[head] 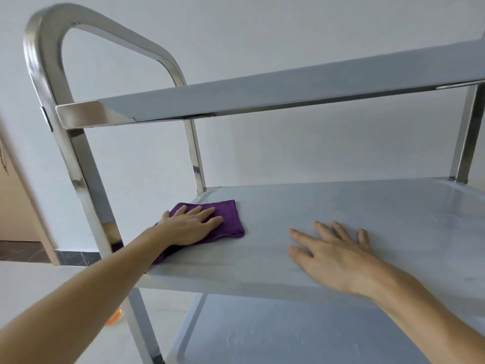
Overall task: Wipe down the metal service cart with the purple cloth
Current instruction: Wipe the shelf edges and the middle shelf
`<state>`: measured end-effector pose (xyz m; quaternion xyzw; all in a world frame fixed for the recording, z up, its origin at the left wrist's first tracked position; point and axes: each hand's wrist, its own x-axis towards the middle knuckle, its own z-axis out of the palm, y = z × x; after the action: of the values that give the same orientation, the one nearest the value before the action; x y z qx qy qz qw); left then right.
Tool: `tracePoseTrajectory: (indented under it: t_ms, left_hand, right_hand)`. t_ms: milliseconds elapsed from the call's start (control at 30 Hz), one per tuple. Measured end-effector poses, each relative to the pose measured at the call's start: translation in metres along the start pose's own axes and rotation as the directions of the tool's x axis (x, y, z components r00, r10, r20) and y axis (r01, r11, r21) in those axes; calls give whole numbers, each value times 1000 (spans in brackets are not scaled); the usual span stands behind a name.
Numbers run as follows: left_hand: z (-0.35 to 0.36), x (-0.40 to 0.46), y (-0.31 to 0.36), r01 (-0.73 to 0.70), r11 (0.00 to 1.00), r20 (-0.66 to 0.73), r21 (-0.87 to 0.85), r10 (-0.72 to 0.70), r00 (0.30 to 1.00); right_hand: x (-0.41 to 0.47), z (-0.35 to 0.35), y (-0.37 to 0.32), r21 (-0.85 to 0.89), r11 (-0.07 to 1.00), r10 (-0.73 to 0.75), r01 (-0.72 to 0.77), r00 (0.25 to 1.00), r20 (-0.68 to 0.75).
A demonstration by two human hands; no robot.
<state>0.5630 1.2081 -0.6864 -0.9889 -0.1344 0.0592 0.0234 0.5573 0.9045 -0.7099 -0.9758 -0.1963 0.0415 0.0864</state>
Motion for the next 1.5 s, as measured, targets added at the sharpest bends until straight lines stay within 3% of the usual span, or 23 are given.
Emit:
tracePoseTrajectory:
  t_ms: [133, 200, 300, 433, 500, 600, 700, 900, 967, 1067, 1200, 1267, 1333, 1500]
  left_hand:
    - [-7, 34, 36, -12, 999, 4, -47, 12, 1000]
    - [-6, 36, 64, -129, 991, 6, -46, 129, 992]
    - [-1, 17, 89, -389, 917, 47, 84, 386, 921]
    - [13, -20, 63, -484, 866, 7, 122, 487, 873]
    - [10, -34, 38, -435, 895, 23, 97, 435, 900]
    - [0, -21, 8, -248, 959, 71, 138, 240, 968]
    - [0, 16, -5, -138, 982, 31, 126, 135, 990]
    - [-3, 74, 5, 78, 991, -2, -112, -78, 997]
    - [-5, 79, 19, 30, 994, 12, -110, -28, 1000]
    - [-6, 74, 55, -201, 979, 25, -18, 202, 979]
    - [-2, 53, 120, -565, 805, 43, 181, 568, 822]
    - [1, 52, 140, -649, 718, 41, 253, 662, 748]
    - [-2, 59, 144, -663, 710, 18, 236, 679, 734]
    - [-14, 91, 115, -508, 853, 10, 119, 511, 860]
  right_hand:
    - [0, 1, -4, -20, 1000, -13, 13, 1000, 2]
    - [-1, 1, -4, -15, 1000, -16, 16, 1000, 7]
    - [-3, 1, -3, -19, 1000, -23, 23, 1000, -11]
    - [-7, 2, -4, -27, 999, -35, 35, 999, -20]
    - [-9, 4, -5, -35, 999, -41, 40, 999, -15]
    - [-12, 5, -11, -57, 997, -53, 52, 998, -16]
    - [-15, 7, -18, -72, 995, -66, 64, 998, -22]
    - [-20, 11, -26, -78, 995, -64, 61, 997, -32]
    - [-20, 11, -25, -87, 994, -62, 59, 998, -30]
    - [-21, 11, -24, -87, 994, -66, 63, 998, -24]
    - [-21, 13, -24, -71, 995, -69, 66, 997, -47]
    - [-21, 13, -23, -77, 994, -76, 72, 996, -54]
    - [-20, 12, -23, -80, 994, -76, 72, 996, -51]
    - [-24, 9, -25, -71, 995, -71, 69, 997, -22]
